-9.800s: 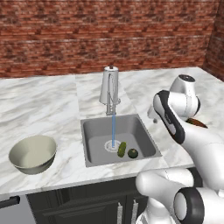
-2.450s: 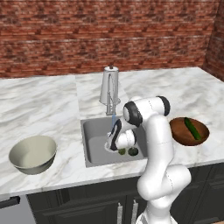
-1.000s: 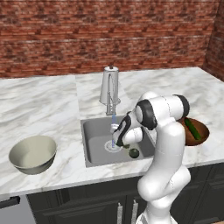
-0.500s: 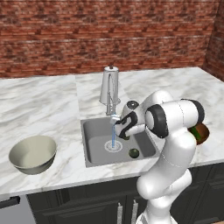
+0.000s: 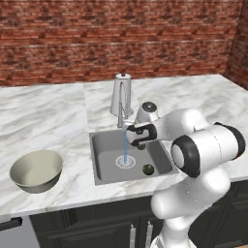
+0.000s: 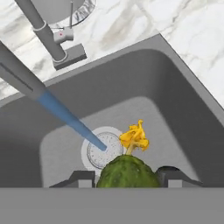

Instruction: Pick the cucumbers from the sink and place them in one bowl. Place the squash in the other bowl. Then turn off the sink faucet.

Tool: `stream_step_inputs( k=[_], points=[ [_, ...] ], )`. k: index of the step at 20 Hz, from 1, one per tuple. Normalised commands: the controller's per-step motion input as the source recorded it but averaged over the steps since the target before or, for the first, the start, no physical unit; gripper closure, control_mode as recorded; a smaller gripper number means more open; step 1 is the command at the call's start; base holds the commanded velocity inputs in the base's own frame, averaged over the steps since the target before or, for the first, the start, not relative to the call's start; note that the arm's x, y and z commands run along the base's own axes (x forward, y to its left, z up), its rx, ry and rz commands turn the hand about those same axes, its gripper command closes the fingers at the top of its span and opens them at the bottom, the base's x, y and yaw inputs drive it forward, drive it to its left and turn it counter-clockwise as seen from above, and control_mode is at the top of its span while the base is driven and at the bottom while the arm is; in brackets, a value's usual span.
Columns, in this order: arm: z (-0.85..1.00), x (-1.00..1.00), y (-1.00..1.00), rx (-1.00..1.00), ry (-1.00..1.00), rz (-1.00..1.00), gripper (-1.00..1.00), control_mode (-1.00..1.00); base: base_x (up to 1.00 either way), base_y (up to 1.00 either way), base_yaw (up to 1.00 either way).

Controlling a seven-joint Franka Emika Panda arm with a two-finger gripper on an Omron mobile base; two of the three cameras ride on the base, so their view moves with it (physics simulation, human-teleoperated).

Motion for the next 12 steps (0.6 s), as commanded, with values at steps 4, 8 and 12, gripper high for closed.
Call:
stream_step_inputs(
  k=[4,8,12],
  points=[
    [0.59,-0.50,0.00,0.00,0.00,0.00,1.00,-1.00,0.00,0.00,0.00],
    [0.57,-0.53,-0.02,0.00,0.00,0.00,1.00,-1.00,0.00,0.00,0.00],
    [0.51,-0.49,-0.12,0.00,0.03,0.00,1.00,-1.00,0.00,0.00,0.00]
  ],
)
